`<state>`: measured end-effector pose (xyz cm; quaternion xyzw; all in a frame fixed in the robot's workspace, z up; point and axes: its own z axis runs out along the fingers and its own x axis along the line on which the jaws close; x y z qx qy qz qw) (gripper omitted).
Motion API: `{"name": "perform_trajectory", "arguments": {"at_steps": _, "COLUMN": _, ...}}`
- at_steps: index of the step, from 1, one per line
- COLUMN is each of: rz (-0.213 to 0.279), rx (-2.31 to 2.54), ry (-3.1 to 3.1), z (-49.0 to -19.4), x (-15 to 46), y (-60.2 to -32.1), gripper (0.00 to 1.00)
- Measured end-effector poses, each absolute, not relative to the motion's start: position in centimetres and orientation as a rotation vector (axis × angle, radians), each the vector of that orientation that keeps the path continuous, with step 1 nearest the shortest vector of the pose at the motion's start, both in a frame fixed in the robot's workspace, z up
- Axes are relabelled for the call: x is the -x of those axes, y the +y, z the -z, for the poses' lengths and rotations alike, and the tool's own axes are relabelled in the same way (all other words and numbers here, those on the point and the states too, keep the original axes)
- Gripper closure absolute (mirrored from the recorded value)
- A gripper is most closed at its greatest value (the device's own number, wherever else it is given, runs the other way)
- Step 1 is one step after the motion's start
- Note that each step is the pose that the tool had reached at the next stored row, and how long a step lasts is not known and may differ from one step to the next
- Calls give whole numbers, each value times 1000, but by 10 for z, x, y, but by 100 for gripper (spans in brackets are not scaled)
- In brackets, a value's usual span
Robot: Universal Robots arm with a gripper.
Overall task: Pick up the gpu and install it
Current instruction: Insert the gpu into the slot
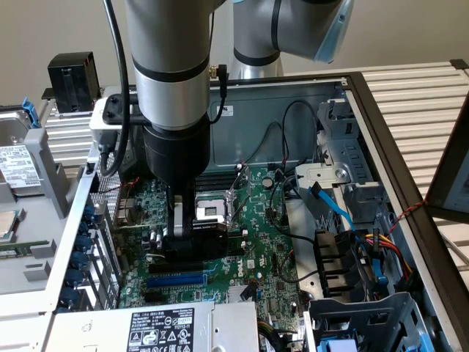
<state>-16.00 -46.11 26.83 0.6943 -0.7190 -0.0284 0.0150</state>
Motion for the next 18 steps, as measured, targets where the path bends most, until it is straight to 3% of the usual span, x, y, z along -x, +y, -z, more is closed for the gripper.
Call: {"name": "perform_trajectory", "arguments": {"at_steps": 18, "rz": 77, "rx": -2141, "ry": -2264, "z": -267, "x": 164, "y": -461, "gripper": 73}}
